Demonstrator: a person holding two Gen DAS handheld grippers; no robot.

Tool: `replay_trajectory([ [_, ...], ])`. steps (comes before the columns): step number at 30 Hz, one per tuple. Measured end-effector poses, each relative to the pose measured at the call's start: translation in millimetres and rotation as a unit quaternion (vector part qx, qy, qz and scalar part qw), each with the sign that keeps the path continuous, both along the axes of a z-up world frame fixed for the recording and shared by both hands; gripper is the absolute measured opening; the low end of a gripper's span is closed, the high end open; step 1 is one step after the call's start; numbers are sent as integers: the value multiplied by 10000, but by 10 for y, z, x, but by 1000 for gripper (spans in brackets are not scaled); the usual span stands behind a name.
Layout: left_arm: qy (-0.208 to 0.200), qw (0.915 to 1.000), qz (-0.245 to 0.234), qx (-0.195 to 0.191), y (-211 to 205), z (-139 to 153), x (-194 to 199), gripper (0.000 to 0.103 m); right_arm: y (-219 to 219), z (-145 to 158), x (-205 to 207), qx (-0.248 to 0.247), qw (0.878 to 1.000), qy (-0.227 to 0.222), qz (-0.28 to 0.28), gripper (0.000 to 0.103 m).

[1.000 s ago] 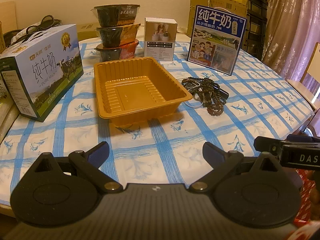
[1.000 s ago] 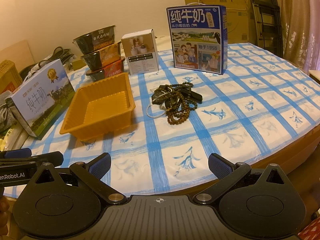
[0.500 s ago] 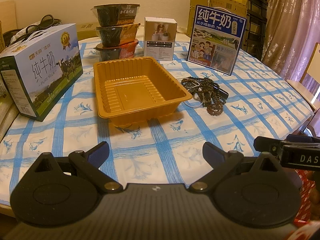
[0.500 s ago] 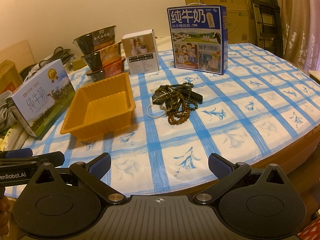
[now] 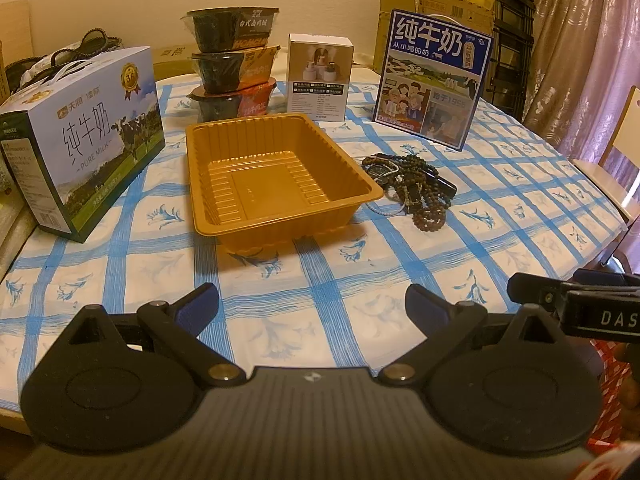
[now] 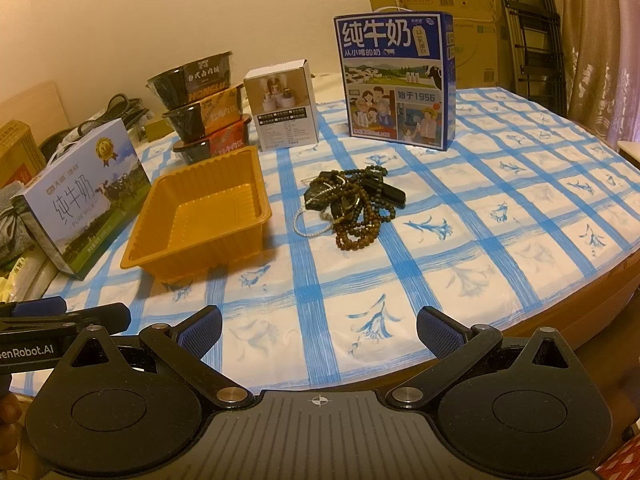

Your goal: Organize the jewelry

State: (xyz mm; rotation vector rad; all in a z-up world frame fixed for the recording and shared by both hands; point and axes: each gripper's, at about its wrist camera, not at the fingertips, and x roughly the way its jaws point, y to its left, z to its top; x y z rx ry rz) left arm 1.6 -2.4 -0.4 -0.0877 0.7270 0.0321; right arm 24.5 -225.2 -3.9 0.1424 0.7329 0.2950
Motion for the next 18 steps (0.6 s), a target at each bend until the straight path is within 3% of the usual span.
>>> replay_trajectory([
  [18,-4,10000,-8,-3,10,0,-1,99,1,-11,8,-6,10000,0,1,103],
])
